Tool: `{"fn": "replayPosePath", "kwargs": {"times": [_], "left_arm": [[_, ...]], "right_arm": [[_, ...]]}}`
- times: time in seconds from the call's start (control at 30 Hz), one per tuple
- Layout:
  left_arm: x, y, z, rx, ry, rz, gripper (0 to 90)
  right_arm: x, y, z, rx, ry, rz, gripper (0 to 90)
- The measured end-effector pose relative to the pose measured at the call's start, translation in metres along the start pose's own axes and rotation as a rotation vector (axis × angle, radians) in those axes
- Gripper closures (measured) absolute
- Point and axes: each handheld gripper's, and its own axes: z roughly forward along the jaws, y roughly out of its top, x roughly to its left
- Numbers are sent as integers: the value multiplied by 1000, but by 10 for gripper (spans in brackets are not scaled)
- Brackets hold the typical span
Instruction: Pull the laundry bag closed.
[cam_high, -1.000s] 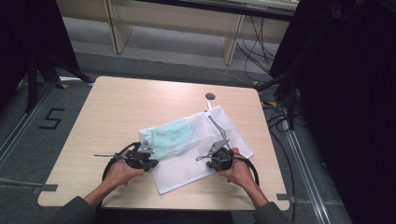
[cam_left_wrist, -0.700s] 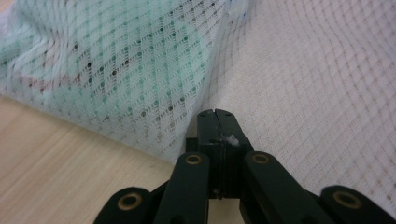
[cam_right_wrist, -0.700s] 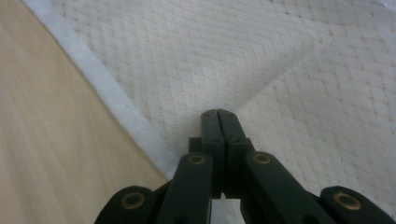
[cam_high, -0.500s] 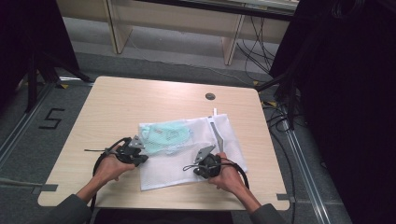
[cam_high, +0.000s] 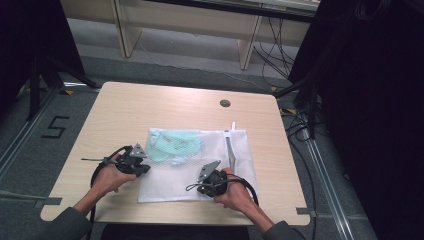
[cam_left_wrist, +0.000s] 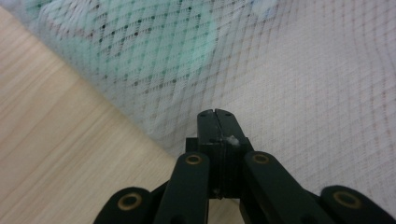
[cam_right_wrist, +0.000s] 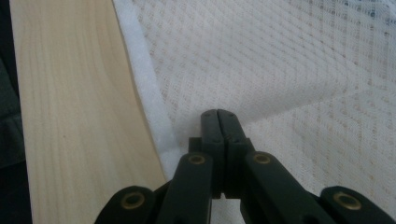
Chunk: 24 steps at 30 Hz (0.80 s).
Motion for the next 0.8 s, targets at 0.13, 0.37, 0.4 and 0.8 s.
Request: {"fn": "replayPosePath", "kwargs": {"times": [0.13,0.37,0.4,0.8], "left_arm": [[2,-1,-1,10,-3,-13,898],[-1,0,-2,-25,2,-11,897],[-1,1,-5,-38,7,-13,897],[-42,23,-7,-157,-109,30,808]], "right_arm": [[2,4,1,-1,14,-11,900],[-16,-6,-31,-89,-26,48,900],[-21,-11,-38,-86,-43,48,900],[-39,-77,-76,-34,-20,164,789]]}}
